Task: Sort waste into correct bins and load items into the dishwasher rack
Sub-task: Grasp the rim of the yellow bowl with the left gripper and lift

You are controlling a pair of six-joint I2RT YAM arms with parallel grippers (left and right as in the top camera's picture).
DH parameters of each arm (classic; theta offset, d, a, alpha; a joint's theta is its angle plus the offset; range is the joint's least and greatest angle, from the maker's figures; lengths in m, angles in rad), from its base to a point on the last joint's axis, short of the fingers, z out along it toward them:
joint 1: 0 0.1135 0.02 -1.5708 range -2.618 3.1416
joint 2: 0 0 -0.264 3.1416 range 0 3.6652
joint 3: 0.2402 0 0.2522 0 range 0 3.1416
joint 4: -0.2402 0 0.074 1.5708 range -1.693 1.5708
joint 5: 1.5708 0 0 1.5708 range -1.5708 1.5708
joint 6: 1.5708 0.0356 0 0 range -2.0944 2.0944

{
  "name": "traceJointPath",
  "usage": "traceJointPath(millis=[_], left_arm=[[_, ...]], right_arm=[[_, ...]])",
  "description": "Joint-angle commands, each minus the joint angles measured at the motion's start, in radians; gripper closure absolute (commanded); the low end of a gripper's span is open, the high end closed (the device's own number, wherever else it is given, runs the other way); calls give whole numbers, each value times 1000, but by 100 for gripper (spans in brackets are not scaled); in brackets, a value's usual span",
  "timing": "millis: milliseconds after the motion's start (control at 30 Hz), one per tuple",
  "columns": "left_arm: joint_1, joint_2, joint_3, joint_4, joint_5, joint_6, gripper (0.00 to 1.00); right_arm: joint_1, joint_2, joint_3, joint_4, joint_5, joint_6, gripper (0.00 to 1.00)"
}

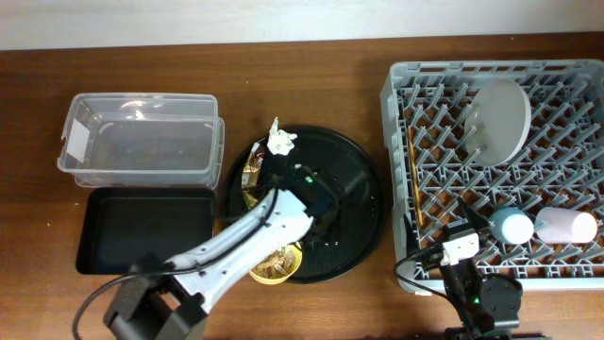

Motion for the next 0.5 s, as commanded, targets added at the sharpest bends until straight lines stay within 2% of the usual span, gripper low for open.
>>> traceJointPath(millis=[0, 100, 200, 233, 267, 300, 367, 467], left_arm=[[-55, 86, 2, -14, -119, -94, 48], [-68, 196, 2, -35, -172, -108, 51], [-68, 225, 3, -60, -216, -109, 53], [-69, 225, 2, -61, -216, -109, 59], [-69, 226, 2, -61, -216, -108, 76], [-70, 226, -6, -60, -218, -108, 88], [-69, 226, -54, -38, -226, -108, 98], [-69, 225, -61, -21, -225, -108, 99]], right_arm=[[-5, -8, -9, 2, -5, 8, 2], [-5, -8, -9, 2, -5, 8, 1], [-5, -8, -9, 2, -5, 7, 2], [-5, -8, -9, 2, -5, 8, 2], [-5, -8, -9, 2, -5, 8, 2], [-5, -8, -9, 2, -5, 8, 2], [-5, -8, -9, 2, -5, 8, 2], [-5, -8, -9, 2, -5, 7, 2]])
